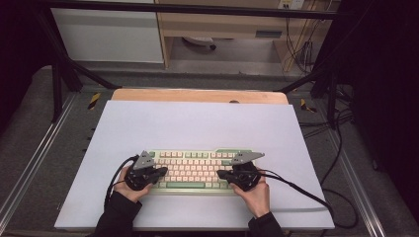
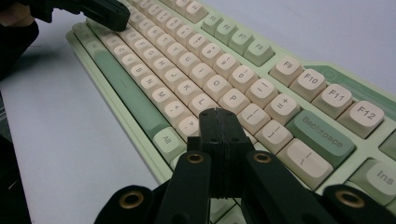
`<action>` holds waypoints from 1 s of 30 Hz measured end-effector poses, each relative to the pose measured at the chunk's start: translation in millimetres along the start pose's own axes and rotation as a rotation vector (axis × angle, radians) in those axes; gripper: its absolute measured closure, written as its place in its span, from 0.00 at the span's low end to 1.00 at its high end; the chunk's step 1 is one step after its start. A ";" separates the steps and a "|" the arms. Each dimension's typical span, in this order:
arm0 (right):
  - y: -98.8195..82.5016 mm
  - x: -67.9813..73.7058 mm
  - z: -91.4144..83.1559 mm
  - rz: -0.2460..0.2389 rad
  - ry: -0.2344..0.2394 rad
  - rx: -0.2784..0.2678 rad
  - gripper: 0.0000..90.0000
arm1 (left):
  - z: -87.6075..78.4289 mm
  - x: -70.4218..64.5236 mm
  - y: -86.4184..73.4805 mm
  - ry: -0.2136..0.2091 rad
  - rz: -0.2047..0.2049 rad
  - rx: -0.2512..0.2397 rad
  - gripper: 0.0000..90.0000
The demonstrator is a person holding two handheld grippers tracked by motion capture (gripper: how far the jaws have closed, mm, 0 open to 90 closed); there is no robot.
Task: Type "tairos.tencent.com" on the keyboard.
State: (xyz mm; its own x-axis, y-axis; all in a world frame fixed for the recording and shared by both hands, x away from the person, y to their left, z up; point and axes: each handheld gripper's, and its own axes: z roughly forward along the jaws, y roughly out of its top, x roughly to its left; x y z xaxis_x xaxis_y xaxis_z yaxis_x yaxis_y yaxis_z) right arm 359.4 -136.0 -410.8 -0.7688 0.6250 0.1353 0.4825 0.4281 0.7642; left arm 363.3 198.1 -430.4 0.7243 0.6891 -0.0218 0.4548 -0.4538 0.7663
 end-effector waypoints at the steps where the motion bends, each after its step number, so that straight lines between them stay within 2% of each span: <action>1: 0.1 -0.1 -0.1 -0.001 0.002 0.000 1.00 | 1.0 -0.1 -0.5 0.002 0.002 0.007 0.99; 9: 0.6 0.6 1.4 0.008 0.016 -0.008 1.00 | -3.7 -1.2 0.7 -0.006 0.009 -0.006 0.99; 30: 0.4 4.7 15.7 0.022 0.041 -0.015 1.00 | -14.8 2.3 -4.6 -0.013 -0.012 -0.022 0.99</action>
State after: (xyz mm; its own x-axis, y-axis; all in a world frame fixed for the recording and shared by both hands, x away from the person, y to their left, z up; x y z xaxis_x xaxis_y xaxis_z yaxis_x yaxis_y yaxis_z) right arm 362.6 -122.7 -419.7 -0.7751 0.6064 0.1775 0.4931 0.4047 0.7702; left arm 355.2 210.1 -424.6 0.7257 0.6869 -0.0396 0.4521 -0.4327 0.7800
